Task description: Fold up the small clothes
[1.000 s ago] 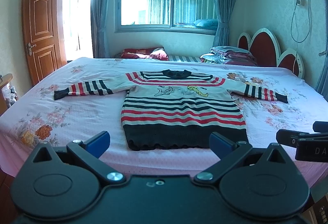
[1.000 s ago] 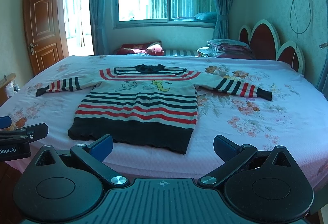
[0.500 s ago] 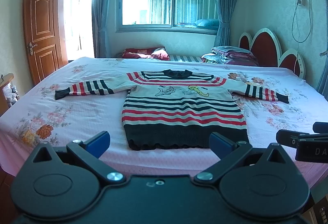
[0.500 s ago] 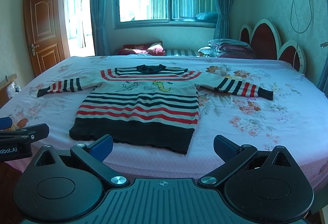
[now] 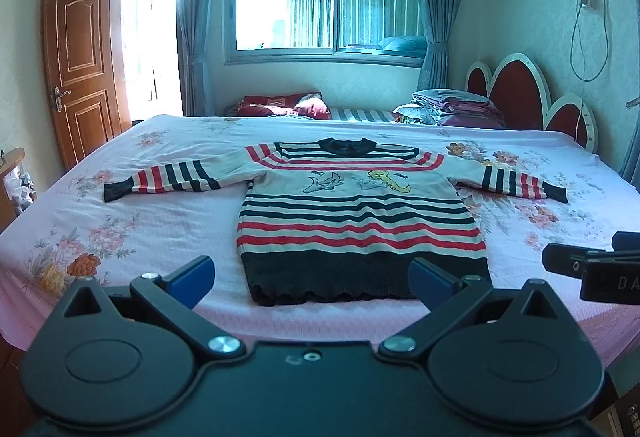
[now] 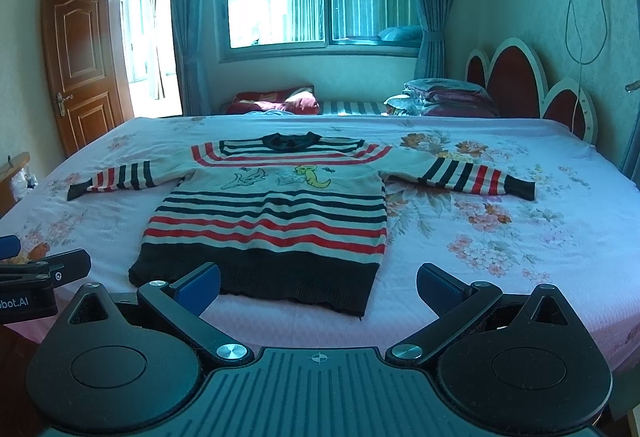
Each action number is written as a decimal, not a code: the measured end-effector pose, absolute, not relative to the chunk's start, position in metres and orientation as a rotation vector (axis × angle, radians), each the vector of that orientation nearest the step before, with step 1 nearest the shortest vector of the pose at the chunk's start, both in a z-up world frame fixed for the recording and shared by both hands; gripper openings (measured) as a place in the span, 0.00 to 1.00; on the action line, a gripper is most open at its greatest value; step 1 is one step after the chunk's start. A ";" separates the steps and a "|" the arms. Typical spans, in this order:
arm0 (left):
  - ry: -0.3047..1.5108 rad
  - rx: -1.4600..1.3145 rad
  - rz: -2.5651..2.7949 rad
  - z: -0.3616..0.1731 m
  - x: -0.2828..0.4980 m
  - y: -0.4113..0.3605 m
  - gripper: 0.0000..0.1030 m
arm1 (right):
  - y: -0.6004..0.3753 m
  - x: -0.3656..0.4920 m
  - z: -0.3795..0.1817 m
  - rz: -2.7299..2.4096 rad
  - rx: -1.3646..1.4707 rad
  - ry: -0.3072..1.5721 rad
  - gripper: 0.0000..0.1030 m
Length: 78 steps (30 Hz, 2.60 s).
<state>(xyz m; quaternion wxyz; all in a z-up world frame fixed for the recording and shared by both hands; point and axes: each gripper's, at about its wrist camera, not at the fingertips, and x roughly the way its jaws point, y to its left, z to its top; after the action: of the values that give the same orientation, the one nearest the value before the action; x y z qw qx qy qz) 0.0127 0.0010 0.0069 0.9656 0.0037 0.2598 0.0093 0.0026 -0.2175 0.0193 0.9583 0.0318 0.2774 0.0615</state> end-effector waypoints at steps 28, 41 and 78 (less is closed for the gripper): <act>0.498 0.081 0.007 -0.002 0.214 0.022 1.00 | -0.215 0.179 0.001 -0.049 0.137 0.568 1.00; 0.556 0.111 -0.014 -0.031 0.277 0.002 1.00 | -0.271 0.253 -0.018 -0.150 0.147 0.608 1.00; 0.745 0.127 0.037 -0.080 0.456 -0.113 1.00 | -0.579 0.398 -0.166 -0.428 0.741 0.636 0.46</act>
<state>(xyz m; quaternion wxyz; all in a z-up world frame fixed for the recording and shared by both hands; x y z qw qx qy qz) 0.4565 -0.1129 -0.0801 0.9293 0.0619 0.3637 0.0182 0.3981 -0.5786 -0.1658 0.8612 0.3532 0.3031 -0.2041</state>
